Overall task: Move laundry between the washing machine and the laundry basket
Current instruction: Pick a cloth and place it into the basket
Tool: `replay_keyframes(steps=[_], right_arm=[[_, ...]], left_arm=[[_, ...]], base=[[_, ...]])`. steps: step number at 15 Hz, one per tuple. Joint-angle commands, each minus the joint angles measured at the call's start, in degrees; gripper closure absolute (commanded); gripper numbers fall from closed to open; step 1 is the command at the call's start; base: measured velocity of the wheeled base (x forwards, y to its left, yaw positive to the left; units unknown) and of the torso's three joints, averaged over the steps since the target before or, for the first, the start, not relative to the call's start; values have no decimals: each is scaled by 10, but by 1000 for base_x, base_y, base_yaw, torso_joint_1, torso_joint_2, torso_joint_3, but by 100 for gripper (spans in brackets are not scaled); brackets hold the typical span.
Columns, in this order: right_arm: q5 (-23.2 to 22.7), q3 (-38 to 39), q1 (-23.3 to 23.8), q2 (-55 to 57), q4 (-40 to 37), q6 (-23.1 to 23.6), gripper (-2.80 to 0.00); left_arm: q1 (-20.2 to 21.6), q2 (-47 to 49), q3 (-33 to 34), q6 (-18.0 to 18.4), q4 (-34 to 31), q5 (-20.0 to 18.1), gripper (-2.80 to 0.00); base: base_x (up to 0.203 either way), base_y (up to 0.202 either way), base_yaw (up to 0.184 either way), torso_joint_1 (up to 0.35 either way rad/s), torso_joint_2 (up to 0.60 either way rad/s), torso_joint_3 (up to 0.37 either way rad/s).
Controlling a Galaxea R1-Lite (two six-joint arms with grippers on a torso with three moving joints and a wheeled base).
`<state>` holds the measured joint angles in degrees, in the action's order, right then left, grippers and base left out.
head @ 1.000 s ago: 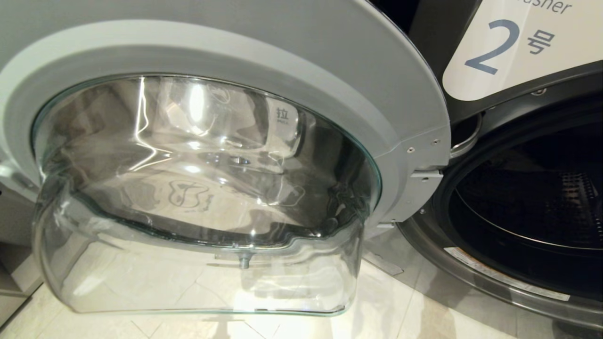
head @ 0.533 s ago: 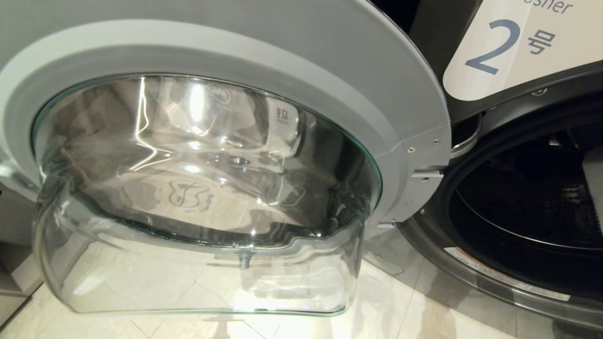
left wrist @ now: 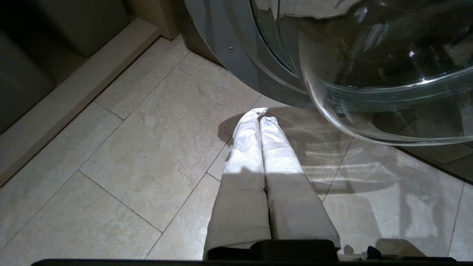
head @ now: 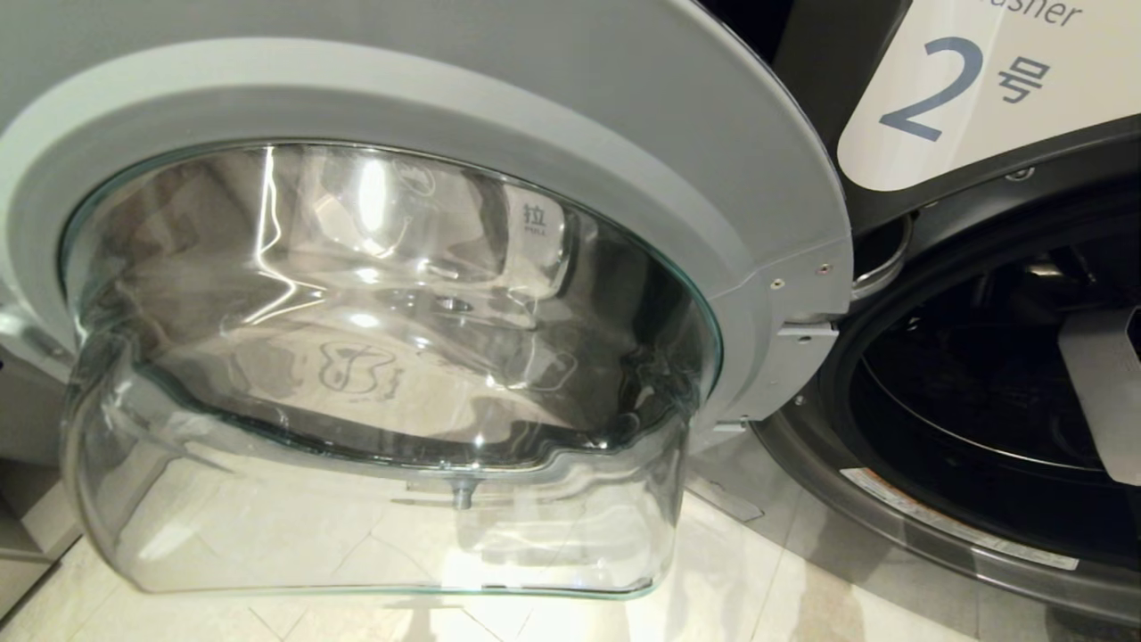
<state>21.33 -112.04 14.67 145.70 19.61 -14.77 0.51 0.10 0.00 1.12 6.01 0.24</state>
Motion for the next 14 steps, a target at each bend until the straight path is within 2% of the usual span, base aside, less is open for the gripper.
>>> replay_keyframes(steps=[1, 11, 14], right_arm=[[1, 0, 0, 12, 4, -1, 0], [3, 4, -4, -28, 27, -4, 0], [0, 48, -6, -83, 21, -1, 0]], left_arm=[[0, 0, 23, 0, 1, 0, 0], [0, 0, 23, 2, 1, -1, 0], [0, 0, 23, 2, 1, -1, 0]], base=[[0, 0, 0, 0, 0, 0], [0, 0, 0, 0, 0, 0], [0, 0, 0, 0, 0, 0]])
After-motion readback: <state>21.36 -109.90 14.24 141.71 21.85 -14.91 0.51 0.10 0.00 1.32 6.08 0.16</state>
